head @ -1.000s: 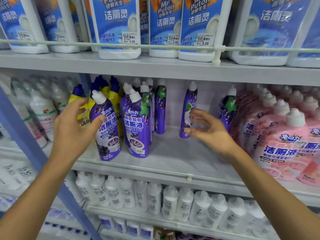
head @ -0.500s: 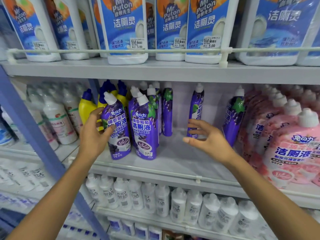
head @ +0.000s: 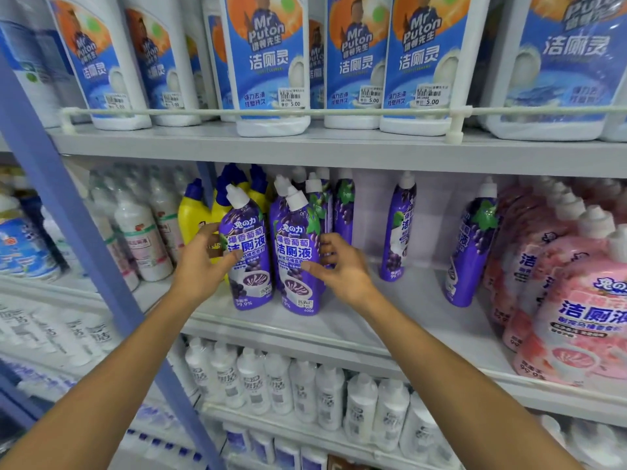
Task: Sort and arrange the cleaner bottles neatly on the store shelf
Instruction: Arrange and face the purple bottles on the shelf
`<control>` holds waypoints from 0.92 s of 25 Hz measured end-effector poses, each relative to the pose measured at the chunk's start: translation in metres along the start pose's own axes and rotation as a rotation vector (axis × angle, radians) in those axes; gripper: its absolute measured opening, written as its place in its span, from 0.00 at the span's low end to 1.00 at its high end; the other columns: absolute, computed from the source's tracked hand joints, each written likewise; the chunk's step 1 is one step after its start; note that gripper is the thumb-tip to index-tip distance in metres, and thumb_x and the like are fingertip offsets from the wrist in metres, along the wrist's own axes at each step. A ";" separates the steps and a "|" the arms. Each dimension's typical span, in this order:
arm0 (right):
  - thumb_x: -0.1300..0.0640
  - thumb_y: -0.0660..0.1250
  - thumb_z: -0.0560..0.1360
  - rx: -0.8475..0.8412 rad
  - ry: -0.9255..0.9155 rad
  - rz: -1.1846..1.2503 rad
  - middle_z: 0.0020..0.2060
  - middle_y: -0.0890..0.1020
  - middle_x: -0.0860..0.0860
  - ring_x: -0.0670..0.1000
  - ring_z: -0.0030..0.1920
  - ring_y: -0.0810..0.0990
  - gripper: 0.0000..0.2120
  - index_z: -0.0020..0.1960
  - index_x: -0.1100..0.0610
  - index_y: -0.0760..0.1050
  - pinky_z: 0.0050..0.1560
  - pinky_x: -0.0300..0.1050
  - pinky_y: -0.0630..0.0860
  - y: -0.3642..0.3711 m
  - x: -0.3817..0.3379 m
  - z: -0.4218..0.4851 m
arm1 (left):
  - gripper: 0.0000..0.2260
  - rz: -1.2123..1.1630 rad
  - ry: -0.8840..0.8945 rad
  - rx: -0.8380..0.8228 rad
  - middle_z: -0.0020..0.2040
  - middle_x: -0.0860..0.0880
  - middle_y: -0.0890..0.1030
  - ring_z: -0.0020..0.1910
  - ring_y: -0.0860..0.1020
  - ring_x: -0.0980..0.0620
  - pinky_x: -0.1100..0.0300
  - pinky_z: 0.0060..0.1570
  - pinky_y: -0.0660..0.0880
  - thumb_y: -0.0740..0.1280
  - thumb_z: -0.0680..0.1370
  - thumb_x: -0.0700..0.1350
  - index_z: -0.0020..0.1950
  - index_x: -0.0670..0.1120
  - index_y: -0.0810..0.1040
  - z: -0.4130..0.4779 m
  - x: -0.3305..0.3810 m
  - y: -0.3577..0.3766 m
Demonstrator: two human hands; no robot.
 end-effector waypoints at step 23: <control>0.52 0.79 0.72 0.016 -0.078 -0.133 0.63 0.80 0.47 0.44 0.60 0.81 0.33 0.74 0.54 0.71 0.57 0.37 0.80 -0.067 0.003 -0.034 | 0.26 0.157 -0.077 0.097 0.58 0.44 0.81 0.55 0.82 0.43 0.52 0.49 0.78 0.77 0.74 0.44 0.70 0.45 0.73 -0.031 0.033 -0.031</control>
Point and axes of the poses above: each hand's wrist, its own z-axis towards the middle knuckle, its own y-axis out of the palm, x = y × z, the point moved 2 cm from there along z, towards the middle knuckle
